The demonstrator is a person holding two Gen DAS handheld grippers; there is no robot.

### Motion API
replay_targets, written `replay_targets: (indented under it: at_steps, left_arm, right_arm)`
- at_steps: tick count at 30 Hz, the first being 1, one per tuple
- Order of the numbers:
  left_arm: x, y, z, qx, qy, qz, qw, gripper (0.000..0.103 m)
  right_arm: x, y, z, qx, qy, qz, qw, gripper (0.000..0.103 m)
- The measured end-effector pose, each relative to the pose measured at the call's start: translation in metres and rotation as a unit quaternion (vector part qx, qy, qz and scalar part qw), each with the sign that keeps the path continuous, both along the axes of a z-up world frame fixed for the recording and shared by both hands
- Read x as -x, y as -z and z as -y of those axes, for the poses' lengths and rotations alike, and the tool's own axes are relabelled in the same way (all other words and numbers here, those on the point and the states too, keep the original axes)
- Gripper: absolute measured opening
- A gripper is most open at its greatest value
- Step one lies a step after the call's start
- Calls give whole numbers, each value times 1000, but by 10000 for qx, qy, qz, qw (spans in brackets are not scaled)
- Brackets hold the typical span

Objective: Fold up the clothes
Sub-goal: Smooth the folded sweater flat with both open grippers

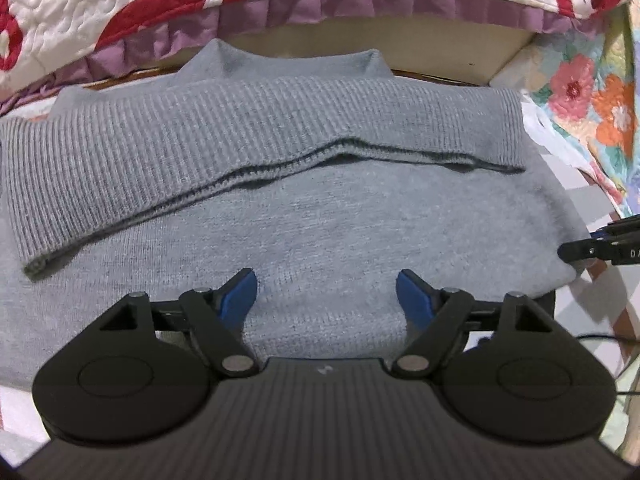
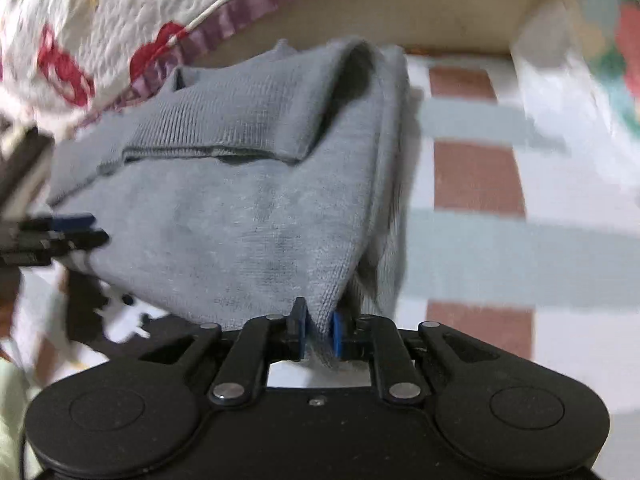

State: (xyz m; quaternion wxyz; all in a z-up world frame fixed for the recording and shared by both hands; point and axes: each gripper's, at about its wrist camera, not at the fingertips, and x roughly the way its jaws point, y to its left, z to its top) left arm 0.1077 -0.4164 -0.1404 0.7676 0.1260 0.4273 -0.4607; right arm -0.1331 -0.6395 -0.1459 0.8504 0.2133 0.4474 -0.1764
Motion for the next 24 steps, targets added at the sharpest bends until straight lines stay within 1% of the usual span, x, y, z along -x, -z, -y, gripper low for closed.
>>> replay_targets:
  at_steps: [2,4,6,7,8,9,10,11,12,14,15,16,17,18,19,20,21,22,24]
  left_arm:
    - [0,2,2,-8,-48,36,10000,81]
    - [6,2,3,-20,-47,155,9999,82]
    - [11,2,2,-41,-11,267,9996,82]
    - [10,1,2,-55,32,255,9997,82]
    - [7,-2,1,-58,34,195,9998,82]
    - [2,-4,0,-49,-2,121,9999,82]
    - [-3,-7,-2,-27,-83,79,9999,82]
    - [-9,-9,-6,-5,-220,107,9997,82]
    - [-14,-11,-11,2,-365,170,9992,82]
    - [-26,-9,-22,-87,-601,278,9978,82]
    - [-31,-7,-28,-180,-693,309,9969,82]
    - [-37,-4,-34,-259,-776,322,9961,82]
    - [-42,-3,-40,-287,-854,323,9954,82]
    - [-48,-3,-45,-297,-912,336,9948,82]
    - [-54,-3,-48,-323,-952,366,9943,82]
    - [-60,-3,-51,-350,-993,396,9937,82]
    - [-67,-2,-51,-401,-988,433,9934,82]
    - [-74,0,-48,-475,-901,486,9936,83]
    - [-85,0,-37,-617,-629,656,9939,85]
  right_arm:
    - [-1,-5,-7,266,59,-138,9995,17]
    - [-9,-19,-17,744,165,-337,9965,18]
    - [-18,-36,-27,1294,304,-536,9897,28]
    - [-23,-44,-32,1568,374,-634,9849,28]
    - [-34,-58,-35,1736,343,-525,9828,32]
    - [-52,-77,-36,1787,203,-186,9835,32]
    - [-71,-95,-37,1640,-56,193,9863,33]
    - [-89,-105,-38,1404,-394,479,9881,39]
    - [-104,-108,-40,1311,-675,613,9872,45]
    - [-134,-115,-43,1122,-1235,879,9821,49]
    - [-143,-110,-42,1013,-1327,931,9816,49]
    - [-145,-96,-39,888,-1212,897,9846,49]
    - [-144,-78,-34,612,-1047,865,9888,49]
    - [-138,-57,-28,167,-824,834,9930,49]
    - [-136,-42,-25,-42,-709,797,9943,46]
    - [-138,-35,-26,8,-714,756,9946,40]
    - [-140,-27,-28,58,-719,714,9948,36]
    - [-141,-20,-29,108,-724,672,9951,35]
    - [-145,-5,-32,208,-734,588,9954,39]
